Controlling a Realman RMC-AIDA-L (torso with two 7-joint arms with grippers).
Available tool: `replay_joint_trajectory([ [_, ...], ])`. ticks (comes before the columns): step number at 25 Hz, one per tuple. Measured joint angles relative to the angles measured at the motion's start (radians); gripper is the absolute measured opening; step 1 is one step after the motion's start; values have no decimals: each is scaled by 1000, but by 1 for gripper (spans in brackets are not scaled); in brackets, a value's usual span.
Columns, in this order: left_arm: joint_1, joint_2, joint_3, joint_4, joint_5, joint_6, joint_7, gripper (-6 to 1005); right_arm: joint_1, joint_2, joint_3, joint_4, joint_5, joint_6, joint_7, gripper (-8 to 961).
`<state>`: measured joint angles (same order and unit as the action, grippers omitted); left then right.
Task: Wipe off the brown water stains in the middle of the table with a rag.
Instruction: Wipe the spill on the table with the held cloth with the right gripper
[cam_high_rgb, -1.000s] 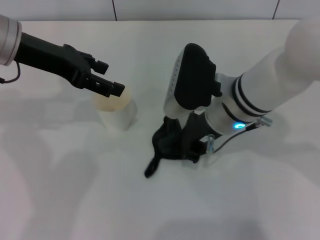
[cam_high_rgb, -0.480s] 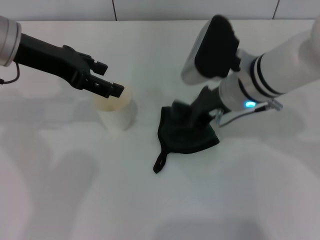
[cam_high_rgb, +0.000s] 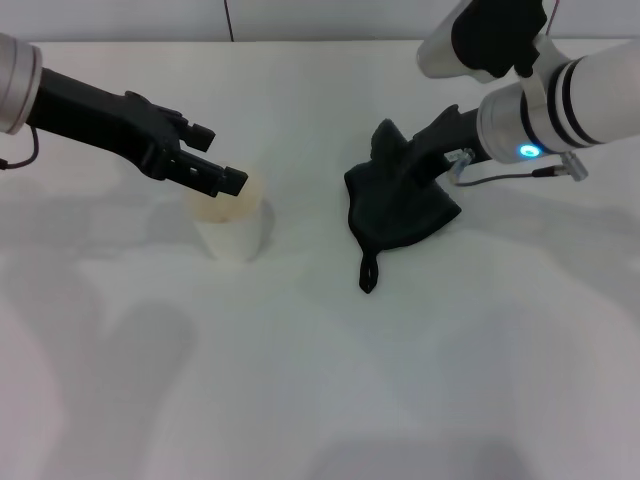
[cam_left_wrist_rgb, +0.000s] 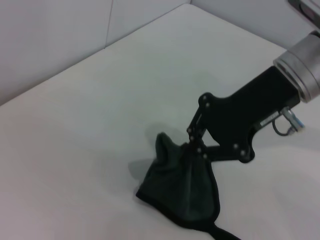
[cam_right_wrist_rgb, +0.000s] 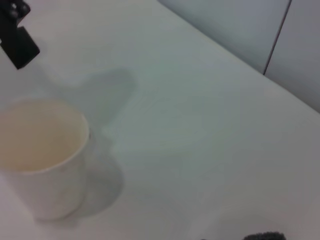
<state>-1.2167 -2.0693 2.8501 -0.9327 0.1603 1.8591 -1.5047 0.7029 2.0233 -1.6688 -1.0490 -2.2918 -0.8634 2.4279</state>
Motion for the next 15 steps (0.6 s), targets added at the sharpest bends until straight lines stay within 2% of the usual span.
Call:
replay_joint_trajectory([
  [4,-2,-1,0,0,-3,0,3,893,5,0,-50,-3,15,-29,-5,24],
  [7,-4,-1,0,0,-3,-5,3,893,25,1,-130,-31,17,-98,-7,25],
  [15,-4,-2,0,0,-2,-9,3,893,51,-1,-168,-96,19,-311,-10,27],
])
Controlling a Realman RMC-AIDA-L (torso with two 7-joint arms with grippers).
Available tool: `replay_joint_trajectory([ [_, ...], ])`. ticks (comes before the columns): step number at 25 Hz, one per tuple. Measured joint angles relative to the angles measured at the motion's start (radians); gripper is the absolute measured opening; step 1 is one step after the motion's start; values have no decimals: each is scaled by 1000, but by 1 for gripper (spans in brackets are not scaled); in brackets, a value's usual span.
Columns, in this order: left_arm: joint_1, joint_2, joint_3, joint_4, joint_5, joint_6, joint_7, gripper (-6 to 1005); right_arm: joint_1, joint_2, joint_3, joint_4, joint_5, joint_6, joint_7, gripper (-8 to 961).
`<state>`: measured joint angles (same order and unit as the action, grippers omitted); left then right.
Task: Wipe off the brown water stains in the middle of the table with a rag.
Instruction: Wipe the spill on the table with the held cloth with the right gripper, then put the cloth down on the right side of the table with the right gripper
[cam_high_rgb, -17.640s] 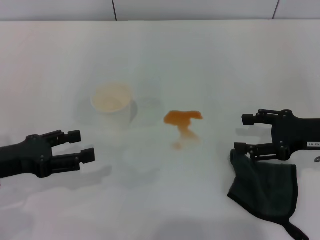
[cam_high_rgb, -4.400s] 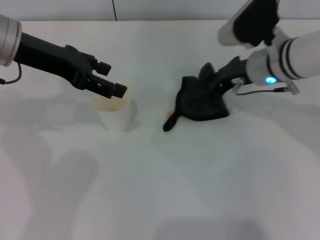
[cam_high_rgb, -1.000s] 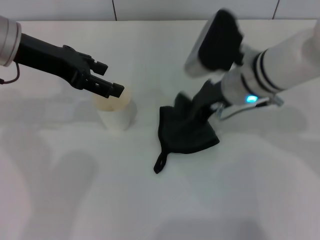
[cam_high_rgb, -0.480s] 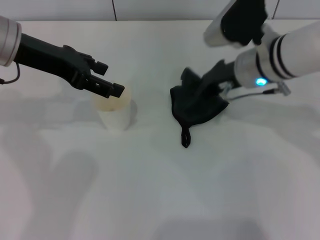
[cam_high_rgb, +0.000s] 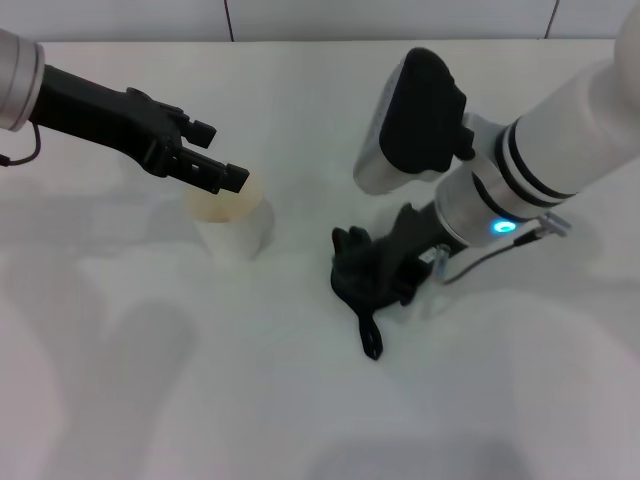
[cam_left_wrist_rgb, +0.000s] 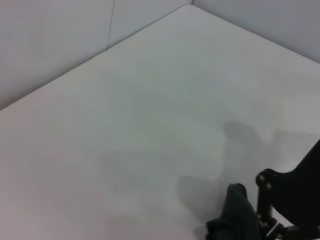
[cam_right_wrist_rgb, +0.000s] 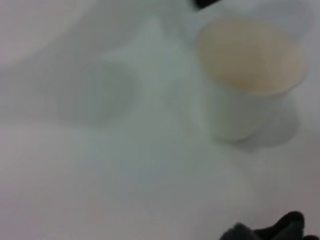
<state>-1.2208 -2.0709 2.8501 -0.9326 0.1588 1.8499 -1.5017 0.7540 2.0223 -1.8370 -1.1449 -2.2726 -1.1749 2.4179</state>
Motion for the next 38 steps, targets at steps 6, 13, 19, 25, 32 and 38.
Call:
replay_joint_trajectory([
  [6,1,0,0,0,1,-1,0,892,0,-5,42,-2,-9,-67,-1,28],
  [13,3,0,0,0,1,-2,-1,892,-14,-8,151,27,-20,-63,-2,30],
  [19,4,0,0,0,1,-2,-1,892,-39,-8,221,41,-40,3,-1,31],
  [25,5,0,0,6,1,-1,-1,892,-47,-8,265,67,-95,71,9,32],
  [32,7,-1,0,11,1,-2,1,892,-85,-15,429,65,-190,-40,8,34],
  [38,7,2,0,12,1,-10,1,892,-130,-19,520,12,-258,-155,5,35],
])
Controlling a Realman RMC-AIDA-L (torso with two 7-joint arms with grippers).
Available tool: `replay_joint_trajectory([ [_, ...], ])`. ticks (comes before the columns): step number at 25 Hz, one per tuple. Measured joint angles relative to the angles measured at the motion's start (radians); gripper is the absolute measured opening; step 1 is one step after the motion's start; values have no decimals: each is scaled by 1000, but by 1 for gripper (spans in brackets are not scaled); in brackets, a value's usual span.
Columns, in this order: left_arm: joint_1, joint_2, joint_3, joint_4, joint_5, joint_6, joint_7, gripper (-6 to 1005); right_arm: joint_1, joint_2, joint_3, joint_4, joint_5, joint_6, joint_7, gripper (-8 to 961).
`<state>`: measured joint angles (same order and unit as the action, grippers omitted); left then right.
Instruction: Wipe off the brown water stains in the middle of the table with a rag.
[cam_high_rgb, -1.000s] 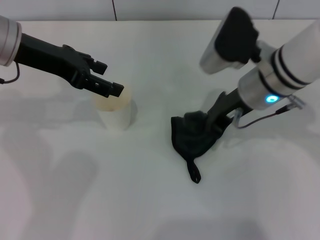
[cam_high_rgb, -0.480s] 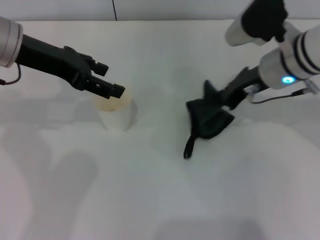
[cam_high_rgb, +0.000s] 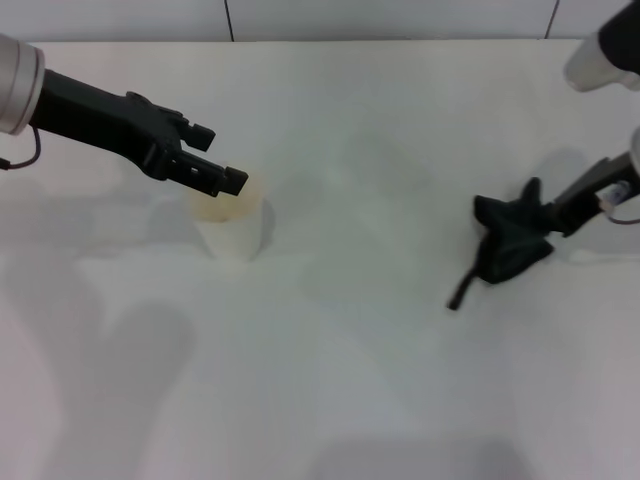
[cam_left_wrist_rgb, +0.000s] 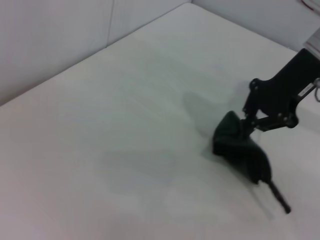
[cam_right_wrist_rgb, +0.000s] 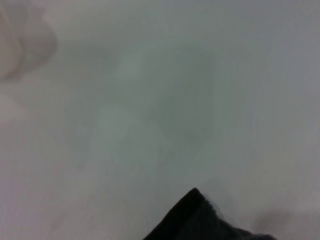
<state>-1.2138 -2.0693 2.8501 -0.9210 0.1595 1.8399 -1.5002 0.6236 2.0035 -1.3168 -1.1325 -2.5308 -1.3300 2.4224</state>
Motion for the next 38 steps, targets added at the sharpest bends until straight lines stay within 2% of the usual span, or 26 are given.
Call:
replay_joint_trajectory([
  [7,-2,0,0,5,0,-17,1,892,-51,3,60,-69,-24,-13,-2,37],
  [17,2,1,0,15,0,-18,2,892,-31,2,89,-73,-23,-7,-7,39],
  [27,4,1,0,14,2,-22,2,892,-48,1,179,-86,102,-58,-65,236],
  [34,3,-1,0,14,3,-19,1,892,-50,0,244,-93,170,-112,-90,464],
  [38,-1,-2,-1,9,-2,62,-4,892,-54,-4,343,-108,256,-207,-146,626],
])
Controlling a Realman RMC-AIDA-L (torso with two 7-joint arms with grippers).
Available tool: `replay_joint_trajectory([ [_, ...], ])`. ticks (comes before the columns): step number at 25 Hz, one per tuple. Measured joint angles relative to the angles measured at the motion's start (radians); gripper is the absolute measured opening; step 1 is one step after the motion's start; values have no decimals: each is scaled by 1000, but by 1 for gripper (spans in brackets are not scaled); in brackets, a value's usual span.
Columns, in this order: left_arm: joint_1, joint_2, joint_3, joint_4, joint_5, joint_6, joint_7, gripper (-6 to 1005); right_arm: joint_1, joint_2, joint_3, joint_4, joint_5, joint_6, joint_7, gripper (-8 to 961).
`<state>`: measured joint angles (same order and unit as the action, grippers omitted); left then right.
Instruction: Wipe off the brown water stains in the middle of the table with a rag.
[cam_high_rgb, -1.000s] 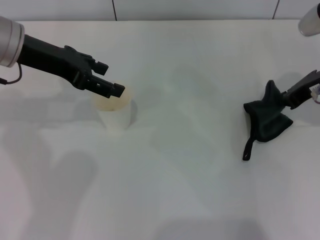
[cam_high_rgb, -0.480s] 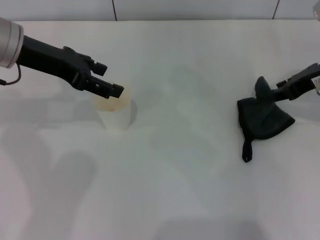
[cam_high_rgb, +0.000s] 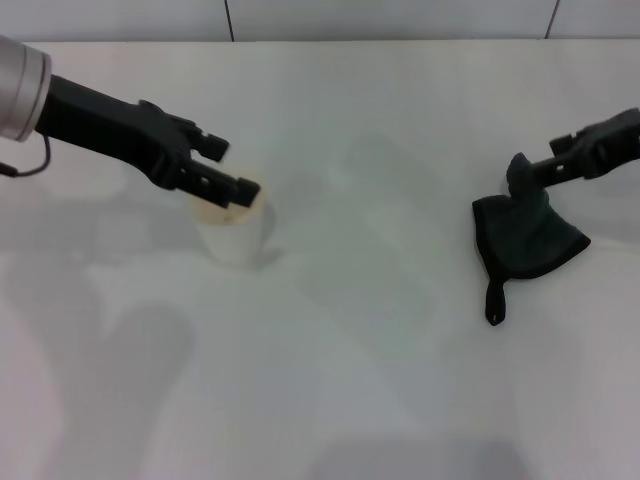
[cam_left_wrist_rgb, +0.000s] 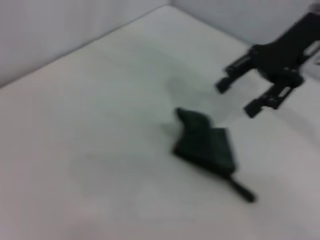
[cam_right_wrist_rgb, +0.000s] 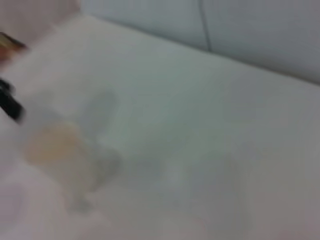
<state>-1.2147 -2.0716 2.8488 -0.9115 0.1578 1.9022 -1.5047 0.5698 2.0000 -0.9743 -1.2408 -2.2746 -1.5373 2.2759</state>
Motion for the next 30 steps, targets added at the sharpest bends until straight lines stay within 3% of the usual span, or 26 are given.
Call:
replay_joint_trajectory([
  [1,1,-1,0,-2,-3,28,0,892,-4,0,29,-3,26,-28,-21,667],
  [3,13,-2,-1,-2,-7,69,-2,892,-24,-2,74,-3,71,-63,-69,869],
  [8,88,-5,-2,49,-32,86,-11,892,-75,-2,107,23,154,-94,-196,869],
  [16,186,-6,-2,123,-62,78,4,892,-85,2,92,81,180,-106,-282,869],
  [30,378,-7,-2,293,-112,-61,228,892,-100,4,99,245,165,-84,-466,869],
])
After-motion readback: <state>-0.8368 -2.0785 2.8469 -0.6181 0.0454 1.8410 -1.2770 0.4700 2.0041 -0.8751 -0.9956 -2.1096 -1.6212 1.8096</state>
